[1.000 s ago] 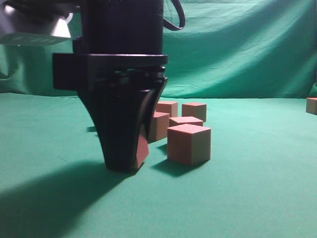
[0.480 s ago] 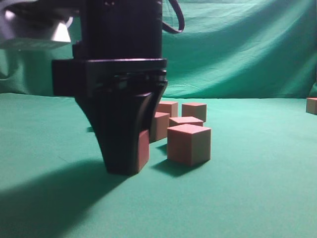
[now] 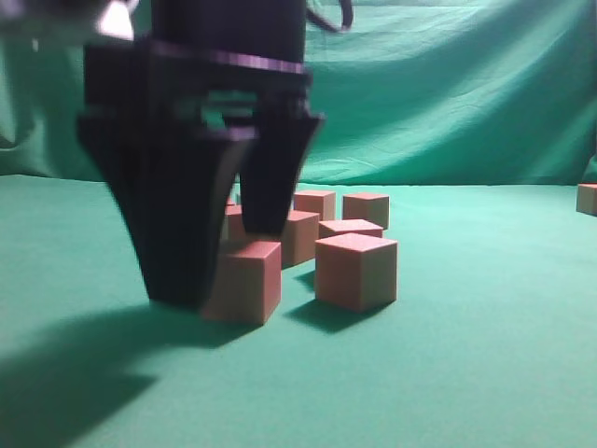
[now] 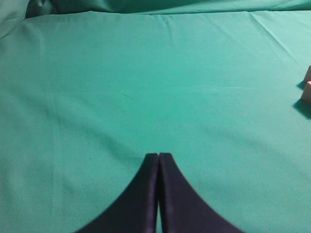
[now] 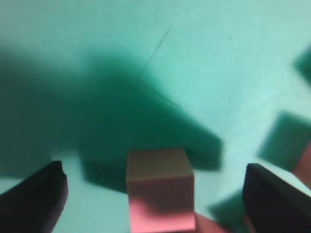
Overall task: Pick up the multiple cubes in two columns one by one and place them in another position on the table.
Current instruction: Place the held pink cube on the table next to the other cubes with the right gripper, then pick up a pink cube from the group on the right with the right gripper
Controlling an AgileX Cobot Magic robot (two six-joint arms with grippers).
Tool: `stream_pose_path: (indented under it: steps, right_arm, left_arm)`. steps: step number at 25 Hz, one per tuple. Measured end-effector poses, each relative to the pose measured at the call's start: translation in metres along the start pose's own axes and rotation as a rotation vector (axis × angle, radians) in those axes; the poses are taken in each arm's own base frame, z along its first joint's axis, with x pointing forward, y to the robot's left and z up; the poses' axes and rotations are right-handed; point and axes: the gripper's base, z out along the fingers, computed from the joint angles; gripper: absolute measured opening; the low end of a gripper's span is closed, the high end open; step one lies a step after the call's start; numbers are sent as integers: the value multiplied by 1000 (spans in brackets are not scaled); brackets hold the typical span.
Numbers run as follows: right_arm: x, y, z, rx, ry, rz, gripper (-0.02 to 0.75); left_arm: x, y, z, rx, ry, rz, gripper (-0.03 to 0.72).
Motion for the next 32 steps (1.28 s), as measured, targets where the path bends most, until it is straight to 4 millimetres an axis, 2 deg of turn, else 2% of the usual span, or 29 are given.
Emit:
stream_pose_path:
  steps: [3,6,7,10,11,12,16,19,23,27,29,32]
  right_arm:
    - [3,0,-29,17,-46,12,672]
    - [3,-3,-71,35,-89,51,672]
    - [3,-4,-86,41,-105,63,620]
    - [5,-6,-133,69,-191,99,619]
    - [7,-6,-149,80,-226,108,570]
    - [9,-6,-163,99,-263,117,561]
    - [31,-11,-207,233,-331,166,568]
    - [57,-23,-233,359,-358,273,568]
    - [101,-56,-256,436,-390,500,568]
    - [150,-95,-266,491,-376,747,568]
    - [174,-112,-263,481,-359,859,568]
    - [204,-131,-248,429,-342,1009,568]
  left_arm:
    - [0,0,0,0,0,0,0]
    - [0,0,0,0,0,0,0]
    - [0,0,0,0,0,0,0]
    - [0,0,0,0,0,0,0]
    - [0,0,0,0,0,0,0]
    - [0,0,0,0,0,0,0]
    - [0,0,0,0,0,0,0]
    - [0,0,0,0,0,0,0]
    - [0,0,0,0,0,0,0]
    - [0,0,0,0,0,0,0]
    - [0,0,0,0,0,0,0]
    - [0,0,0,0,0,0,0]
